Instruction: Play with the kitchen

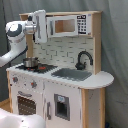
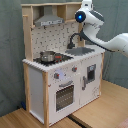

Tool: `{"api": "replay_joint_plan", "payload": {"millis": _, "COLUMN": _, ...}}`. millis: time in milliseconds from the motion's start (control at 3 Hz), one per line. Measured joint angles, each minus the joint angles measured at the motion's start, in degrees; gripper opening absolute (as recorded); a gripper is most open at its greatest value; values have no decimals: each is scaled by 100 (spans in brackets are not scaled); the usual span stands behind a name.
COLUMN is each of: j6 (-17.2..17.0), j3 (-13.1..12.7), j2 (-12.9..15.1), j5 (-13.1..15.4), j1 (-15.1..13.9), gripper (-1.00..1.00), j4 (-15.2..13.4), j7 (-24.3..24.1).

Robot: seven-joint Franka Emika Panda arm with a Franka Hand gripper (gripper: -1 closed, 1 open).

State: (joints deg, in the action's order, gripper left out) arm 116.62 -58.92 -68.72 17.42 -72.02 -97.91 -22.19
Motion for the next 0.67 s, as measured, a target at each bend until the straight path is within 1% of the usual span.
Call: {"api": "replay_joint_plan", "payload": {"millis": 667, "j6": 588, "j3": 315, "j2": -19, "j5": 279, "j1": 605, "gripper": -100, "j4": -754, "j7": 1}}
